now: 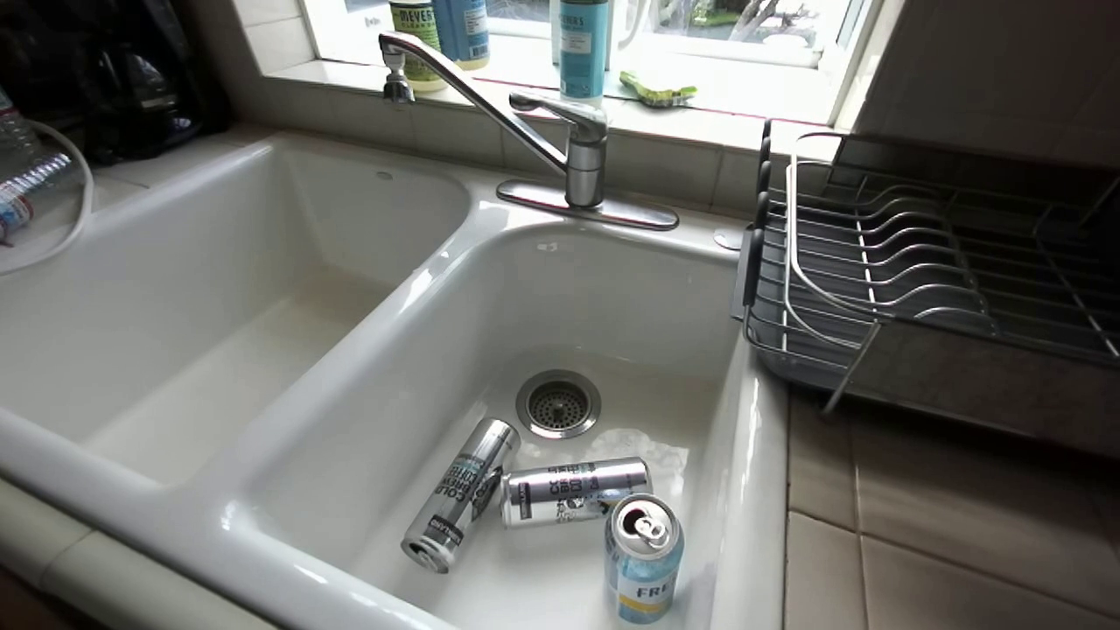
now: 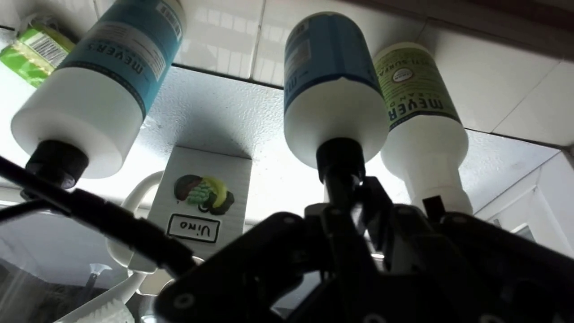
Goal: Put the blue pump bottle in the sink on the left then press down on the top of the bottle.
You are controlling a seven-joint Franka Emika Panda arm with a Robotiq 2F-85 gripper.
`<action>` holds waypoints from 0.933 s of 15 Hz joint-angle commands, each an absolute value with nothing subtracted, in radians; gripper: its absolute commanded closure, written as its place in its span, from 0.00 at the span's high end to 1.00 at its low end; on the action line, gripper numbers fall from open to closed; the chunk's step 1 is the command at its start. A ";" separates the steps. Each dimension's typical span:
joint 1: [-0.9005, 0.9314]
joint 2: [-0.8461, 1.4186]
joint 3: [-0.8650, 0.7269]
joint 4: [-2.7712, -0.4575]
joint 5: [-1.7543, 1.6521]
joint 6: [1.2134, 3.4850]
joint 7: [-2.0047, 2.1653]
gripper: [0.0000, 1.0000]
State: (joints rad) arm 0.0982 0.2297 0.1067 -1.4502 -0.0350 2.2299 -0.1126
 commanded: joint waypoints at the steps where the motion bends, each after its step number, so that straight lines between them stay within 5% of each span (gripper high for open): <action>1: 0.119 0.084 0.090 -1.595 -0.127 2.250 0.002 0.04; 14: 0.116 -0.222 0.183 -1.857 -0.434 2.262 0.368 0.04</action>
